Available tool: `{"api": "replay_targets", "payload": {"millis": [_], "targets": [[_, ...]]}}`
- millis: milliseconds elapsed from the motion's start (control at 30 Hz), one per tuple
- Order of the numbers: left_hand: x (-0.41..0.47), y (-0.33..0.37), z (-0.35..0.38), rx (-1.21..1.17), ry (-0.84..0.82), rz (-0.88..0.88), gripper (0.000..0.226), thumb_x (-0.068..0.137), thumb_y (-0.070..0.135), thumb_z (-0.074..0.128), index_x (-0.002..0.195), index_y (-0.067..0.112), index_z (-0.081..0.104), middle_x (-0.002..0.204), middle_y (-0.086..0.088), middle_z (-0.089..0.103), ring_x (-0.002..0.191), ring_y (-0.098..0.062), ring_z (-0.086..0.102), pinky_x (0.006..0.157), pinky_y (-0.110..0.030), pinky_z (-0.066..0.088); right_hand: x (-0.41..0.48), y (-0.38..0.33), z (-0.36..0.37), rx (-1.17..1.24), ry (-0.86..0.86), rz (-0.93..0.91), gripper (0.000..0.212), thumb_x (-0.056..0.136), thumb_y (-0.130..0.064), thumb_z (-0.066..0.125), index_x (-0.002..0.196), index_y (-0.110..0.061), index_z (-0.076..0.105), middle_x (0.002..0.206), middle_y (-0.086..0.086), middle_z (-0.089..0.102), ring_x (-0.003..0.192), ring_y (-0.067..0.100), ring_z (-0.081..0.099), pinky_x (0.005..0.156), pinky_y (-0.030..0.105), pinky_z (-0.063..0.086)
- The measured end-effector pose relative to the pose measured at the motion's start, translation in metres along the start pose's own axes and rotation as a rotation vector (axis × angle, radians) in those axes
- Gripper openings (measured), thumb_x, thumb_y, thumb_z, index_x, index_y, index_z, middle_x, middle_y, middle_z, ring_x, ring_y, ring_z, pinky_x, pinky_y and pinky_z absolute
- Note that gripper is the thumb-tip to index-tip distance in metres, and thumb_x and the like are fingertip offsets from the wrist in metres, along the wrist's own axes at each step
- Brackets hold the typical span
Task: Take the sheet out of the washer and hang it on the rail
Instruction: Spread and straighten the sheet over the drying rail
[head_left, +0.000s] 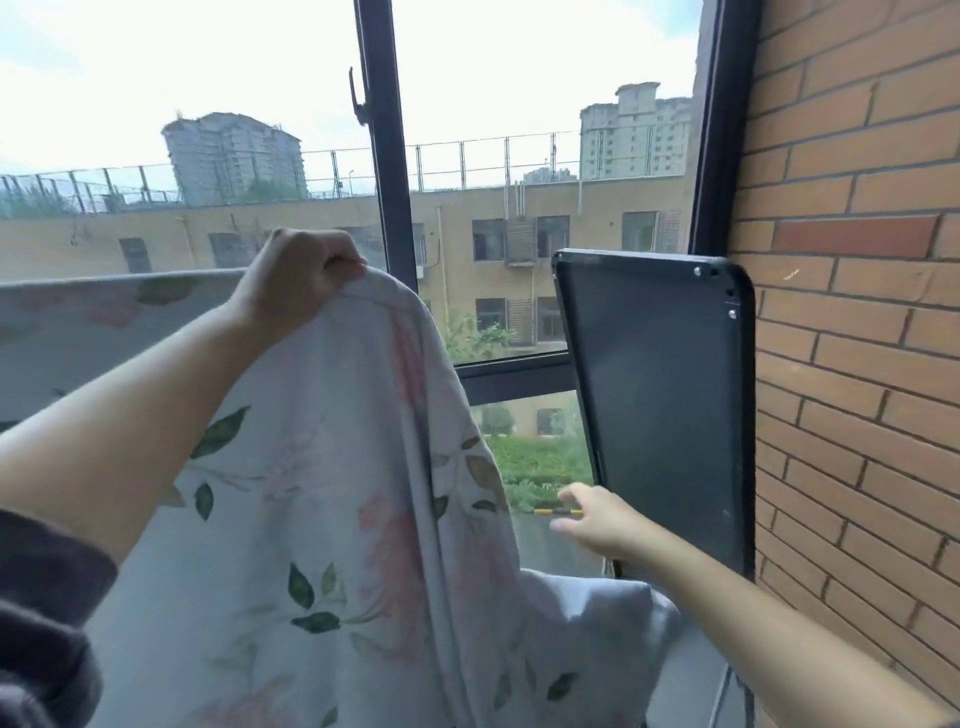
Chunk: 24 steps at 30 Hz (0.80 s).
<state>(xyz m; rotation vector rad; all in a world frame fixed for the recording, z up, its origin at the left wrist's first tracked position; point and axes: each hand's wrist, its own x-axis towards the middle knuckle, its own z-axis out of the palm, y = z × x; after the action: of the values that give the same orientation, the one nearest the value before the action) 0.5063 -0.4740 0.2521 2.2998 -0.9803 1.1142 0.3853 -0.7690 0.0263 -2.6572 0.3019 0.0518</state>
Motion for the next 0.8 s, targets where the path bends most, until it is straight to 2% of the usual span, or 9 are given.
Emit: {"api": "replay_targets", "payload": {"millis": [100,200,333,400,467,533,567,667,800], "targets": [[0.000,0.008,-0.004,-0.030,0.059,-0.010,0.009,0.085,0.009,0.064,0.083,0.005,0.072,0.077,-0.010,0.070,0.072,-0.022,0.063,0.068,-0.026,0.043,0.017,-0.082,-0.030,0.413,0.198,-0.256,0.053,0.092,-0.032,0.057,0.139,-0.014,0.041,0.138,0.009,0.049,0.123,0.022,0.051,0.103,0.039,0.043],[0.001,0.008,0.000,-0.072,0.094,-0.052,0.012,0.087,0.009,0.058,0.085,0.004,0.069,0.079,-0.012,0.069,0.074,-0.025,0.062,0.068,-0.030,0.046,0.033,-0.141,-0.049,0.635,0.295,-0.404,0.044,0.092,-0.033,0.059,0.131,-0.013,0.053,0.124,0.007,0.062,0.110,0.021,0.061,0.097,0.042,0.048],[0.004,0.004,-0.008,-0.162,0.232,-0.174,0.009,0.090,-0.001,0.049,0.088,0.001,0.058,0.076,-0.004,0.058,0.066,-0.017,0.052,0.057,-0.018,0.039,0.043,-0.166,-0.052,0.603,0.575,-0.366,0.017,0.091,-0.025,0.057,0.094,-0.020,0.072,0.092,-0.003,0.073,0.091,0.018,0.066,0.084,0.041,0.053],[0.011,-0.005,-0.016,-0.378,0.324,-0.383,0.017,0.093,-0.006,0.045,0.084,0.007,0.051,0.071,-0.003,0.056,0.052,-0.009,0.055,0.046,-0.014,0.044,0.044,-0.169,-0.053,0.522,0.646,-0.310,0.015,0.090,-0.025,0.056,0.081,-0.023,0.069,0.083,-0.005,0.071,0.084,0.020,0.065,0.080,0.042,0.053],[0.013,-0.015,-0.021,-0.437,0.313,-0.450,0.017,0.094,0.002,0.051,0.080,0.012,0.050,0.073,-0.006,0.060,0.055,-0.005,0.062,0.053,-0.022,0.054,0.046,-0.176,-0.057,0.513,0.728,-0.302,0.020,0.091,-0.022,0.053,0.073,-0.026,0.061,0.074,-0.005,0.067,0.079,0.023,0.063,0.077,0.043,0.053],[0.009,-0.022,-0.024,-0.264,0.158,-0.300,0.009,0.091,0.018,0.062,0.089,0.009,0.060,0.083,-0.007,0.066,0.075,-0.016,0.064,0.068,-0.031,0.053,0.047,-0.190,-0.070,0.596,0.797,-0.361,0.024,0.093,-0.018,0.051,0.071,-0.026,0.057,0.068,-0.006,0.061,0.074,0.025,0.062,0.075,0.043,0.053],[0.005,-0.023,-0.025,-0.208,0.053,-0.203,0.014,0.088,0.023,0.065,0.092,0.010,0.064,0.085,-0.004,0.067,0.077,-0.015,0.062,0.070,-0.027,0.050,0.045,-0.198,-0.078,0.623,0.805,-0.396,0.023,0.095,-0.019,0.050,0.074,-0.024,0.058,0.069,-0.005,0.061,0.072,0.023,0.061,0.072,0.040,0.053],[-0.001,-0.017,-0.025,-0.148,-0.086,-0.005,0.005,0.083,0.022,0.070,0.081,0.018,0.072,0.080,0.003,0.071,0.069,-0.009,0.061,0.069,-0.023,0.049,0.038,-0.208,-0.090,0.555,0.777,-0.466,0.016,0.096,-0.025,0.053,0.094,-0.015,0.066,0.081,-0.004,0.061,0.071,0.009,0.055,0.061,0.013,0.043],[-0.001,-0.018,-0.026,-0.133,-0.028,0.012,0.013,0.085,0.011,0.064,0.074,0.015,0.071,0.069,-0.004,0.067,0.064,-0.019,0.060,0.064,-0.028,0.049,0.040,-0.207,-0.083,0.517,0.871,-0.444,0.013,0.091,-0.021,0.060,0.091,-0.014,0.072,0.082,-0.002,0.068,0.077,0.014,0.060,0.068,0.026,0.048]]}}
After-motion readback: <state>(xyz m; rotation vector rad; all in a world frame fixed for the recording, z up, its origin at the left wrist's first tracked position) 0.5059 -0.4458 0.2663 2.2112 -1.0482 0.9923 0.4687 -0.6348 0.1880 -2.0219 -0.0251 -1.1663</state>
